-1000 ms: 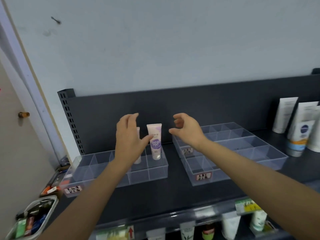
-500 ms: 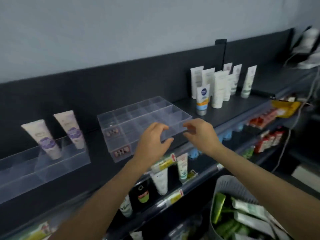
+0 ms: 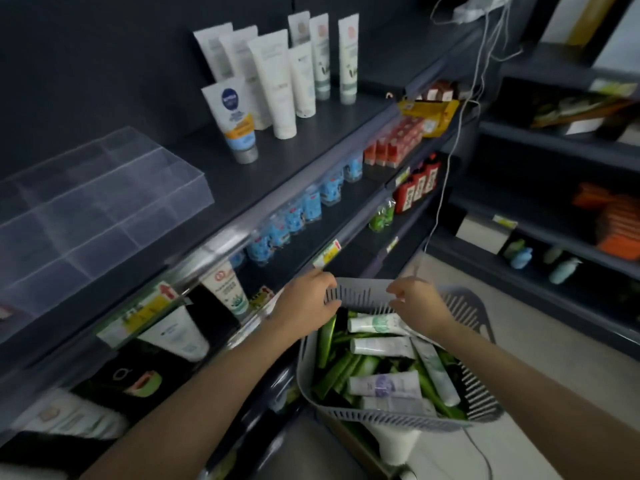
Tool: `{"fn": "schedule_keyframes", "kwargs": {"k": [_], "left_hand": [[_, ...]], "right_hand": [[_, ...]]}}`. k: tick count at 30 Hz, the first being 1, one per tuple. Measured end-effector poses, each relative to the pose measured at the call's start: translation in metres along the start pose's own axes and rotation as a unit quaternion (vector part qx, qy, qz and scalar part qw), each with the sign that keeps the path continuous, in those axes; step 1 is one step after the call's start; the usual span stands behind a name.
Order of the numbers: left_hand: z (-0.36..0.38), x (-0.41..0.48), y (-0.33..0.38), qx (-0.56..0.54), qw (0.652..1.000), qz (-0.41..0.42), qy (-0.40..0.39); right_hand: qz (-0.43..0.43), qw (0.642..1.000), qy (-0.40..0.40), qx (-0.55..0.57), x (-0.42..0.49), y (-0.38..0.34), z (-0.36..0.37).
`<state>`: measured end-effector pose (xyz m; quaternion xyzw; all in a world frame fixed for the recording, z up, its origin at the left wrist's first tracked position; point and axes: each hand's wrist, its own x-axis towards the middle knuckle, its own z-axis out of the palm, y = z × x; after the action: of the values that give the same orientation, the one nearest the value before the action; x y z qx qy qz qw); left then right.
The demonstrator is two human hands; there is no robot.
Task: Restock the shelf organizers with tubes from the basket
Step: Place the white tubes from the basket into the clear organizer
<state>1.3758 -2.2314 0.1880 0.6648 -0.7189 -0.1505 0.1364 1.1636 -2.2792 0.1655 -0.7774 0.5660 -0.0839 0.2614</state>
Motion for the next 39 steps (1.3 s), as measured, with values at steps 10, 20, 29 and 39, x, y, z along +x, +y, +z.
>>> {"fn": "schedule_keyframes", "kwargs": {"k": [10, 20, 29, 39], "left_hand": [[0.119, 0.016, 0.012, 0.021, 0.981, -0.021, -0.191], [0.202, 0.012, 0.026, 0.082, 0.935, -0.003, -0.345], [0.2, 0.01, 0.013, 0.057, 0.93, -0.062, -0.359], [0.12, 0.023, 0.014, -0.157, 0.961, -0.145, -0.175]], "right_hand": [[0.138, 0.983, -0.119, -0.032, -0.016, 0.107, 0.041], [0.236, 0.957, -0.169, 0.016, -0.019, 0.152, 0.077], [0.336, 0.917, -0.195, 0.093, -0.023, 0.147, 0.093], [0.38, 0.864, -0.156, 0.292, -0.016, 0.097, 0.064]]}}
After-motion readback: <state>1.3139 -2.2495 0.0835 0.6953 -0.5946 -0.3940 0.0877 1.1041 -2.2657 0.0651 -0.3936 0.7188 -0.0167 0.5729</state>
